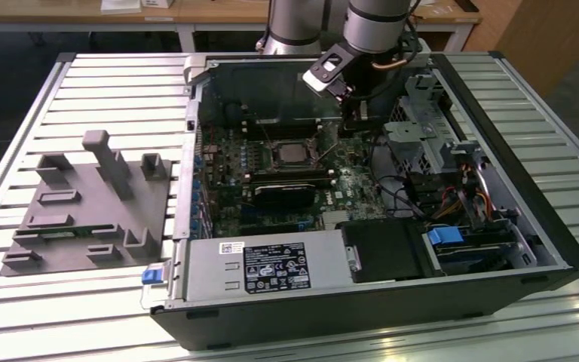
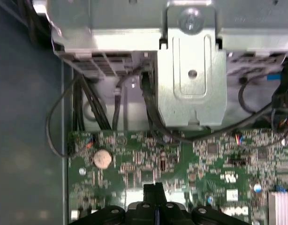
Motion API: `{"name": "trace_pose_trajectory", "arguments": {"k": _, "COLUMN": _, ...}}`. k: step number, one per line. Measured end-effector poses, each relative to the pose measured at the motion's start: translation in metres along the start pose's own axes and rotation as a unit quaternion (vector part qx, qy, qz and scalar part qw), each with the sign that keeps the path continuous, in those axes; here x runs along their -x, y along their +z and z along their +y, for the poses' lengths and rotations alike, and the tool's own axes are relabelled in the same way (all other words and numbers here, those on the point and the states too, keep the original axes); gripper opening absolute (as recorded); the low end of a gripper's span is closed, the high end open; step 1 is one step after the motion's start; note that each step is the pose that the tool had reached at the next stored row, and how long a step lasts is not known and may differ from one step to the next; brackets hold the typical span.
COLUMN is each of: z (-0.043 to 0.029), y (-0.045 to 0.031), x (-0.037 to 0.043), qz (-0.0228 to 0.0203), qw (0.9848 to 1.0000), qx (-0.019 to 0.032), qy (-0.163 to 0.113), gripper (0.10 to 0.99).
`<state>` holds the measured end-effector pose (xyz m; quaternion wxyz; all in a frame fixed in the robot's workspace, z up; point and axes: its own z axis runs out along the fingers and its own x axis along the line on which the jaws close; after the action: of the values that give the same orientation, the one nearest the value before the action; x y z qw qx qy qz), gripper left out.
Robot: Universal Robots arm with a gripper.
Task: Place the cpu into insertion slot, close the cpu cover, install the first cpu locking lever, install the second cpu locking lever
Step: 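Close the cpu cover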
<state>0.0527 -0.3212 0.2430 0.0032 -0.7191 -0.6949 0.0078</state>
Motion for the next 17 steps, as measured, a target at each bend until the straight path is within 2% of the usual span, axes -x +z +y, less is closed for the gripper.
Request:
{"name": "trace_pose_trajectory", "arguments": {"k": 1, "z": 0.0001, "y": 0.0001, "x": 0.0000, "qz": -0.0002, "qw": 1.0000, "qx": -0.0059, "qy": 0.000, "gripper": 0.106}}
{"name": "trace_pose_trajectory", "arguments": {"k": 2, "z": 0.0001, "y": 0.0000, "x": 0.0000, "qz": -0.0003, "qw": 1.0000, "qx": -0.0074, "qy": 0.000, "gripper": 0.106}}
{"name": "trace_pose_trajectory", "arguments": {"k": 8, "z": -0.0016, "y": 0.0002, "x": 0.0000, "qz": -0.0002, "qw": 1.0000, "qx": -0.0083, "qy": 0.000, "gripper": 0.106}}
{"name": "trace_pose_trajectory", "arguments": {"k": 11, "z": -0.0096, "y": 0.0002, "x": 0.0003, "qz": -0.0003, "qw": 1.0000, "qx": -0.0078, "qy": 0.000, "gripper": 0.106}}
{"name": "trace_pose_trajectory", "arguments": {"k": 17, "z": -0.0316, "y": 0.0005, "x": 0.0011, "qz": -0.0002, "qw": 1.0000, "qx": -0.0043, "qy": 0.000, "gripper": 0.106}}
